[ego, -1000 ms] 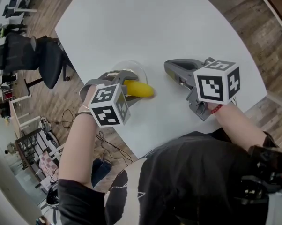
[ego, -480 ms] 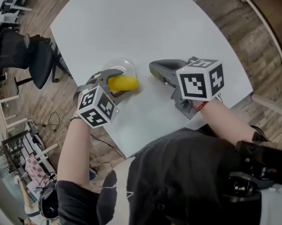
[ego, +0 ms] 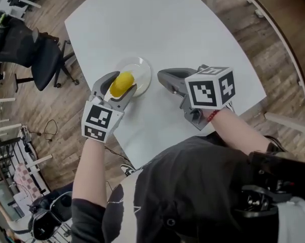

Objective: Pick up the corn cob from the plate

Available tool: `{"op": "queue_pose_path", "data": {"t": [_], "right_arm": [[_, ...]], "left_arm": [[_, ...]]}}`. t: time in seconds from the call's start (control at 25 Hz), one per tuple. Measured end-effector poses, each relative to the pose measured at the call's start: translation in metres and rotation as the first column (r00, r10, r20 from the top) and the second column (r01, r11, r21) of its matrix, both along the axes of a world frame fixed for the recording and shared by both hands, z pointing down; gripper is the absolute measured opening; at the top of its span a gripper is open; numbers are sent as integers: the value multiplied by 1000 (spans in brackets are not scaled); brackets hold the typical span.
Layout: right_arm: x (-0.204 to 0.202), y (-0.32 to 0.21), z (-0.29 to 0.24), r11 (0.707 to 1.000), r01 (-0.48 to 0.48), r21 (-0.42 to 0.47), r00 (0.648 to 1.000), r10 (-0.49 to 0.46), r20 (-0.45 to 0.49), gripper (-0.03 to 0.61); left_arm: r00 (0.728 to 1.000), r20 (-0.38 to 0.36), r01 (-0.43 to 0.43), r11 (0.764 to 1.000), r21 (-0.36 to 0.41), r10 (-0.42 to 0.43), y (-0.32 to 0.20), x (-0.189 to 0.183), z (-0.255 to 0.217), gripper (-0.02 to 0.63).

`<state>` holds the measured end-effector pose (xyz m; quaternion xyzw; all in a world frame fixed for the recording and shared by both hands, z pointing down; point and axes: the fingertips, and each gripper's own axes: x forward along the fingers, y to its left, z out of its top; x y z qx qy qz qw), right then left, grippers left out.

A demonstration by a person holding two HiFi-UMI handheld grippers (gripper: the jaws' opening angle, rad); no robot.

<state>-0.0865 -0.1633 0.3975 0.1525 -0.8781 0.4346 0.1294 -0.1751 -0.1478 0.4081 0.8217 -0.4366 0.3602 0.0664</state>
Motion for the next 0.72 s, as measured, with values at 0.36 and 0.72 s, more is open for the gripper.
{"op": "queue_pose_path", "data": {"t": [0.36, 0.72], "right_arm": [[-9, 52, -35, 997, 15, 71, 1000, -14, -17, 14], [-37, 113, -73, 982, 135, 133, 990, -138, 9, 14]], "left_arm": [[875, -402, 314, 948, 49, -269, 70, -18, -44, 265], [540, -798, 553, 827, 97, -267, 158, -41, -127, 267]]}}
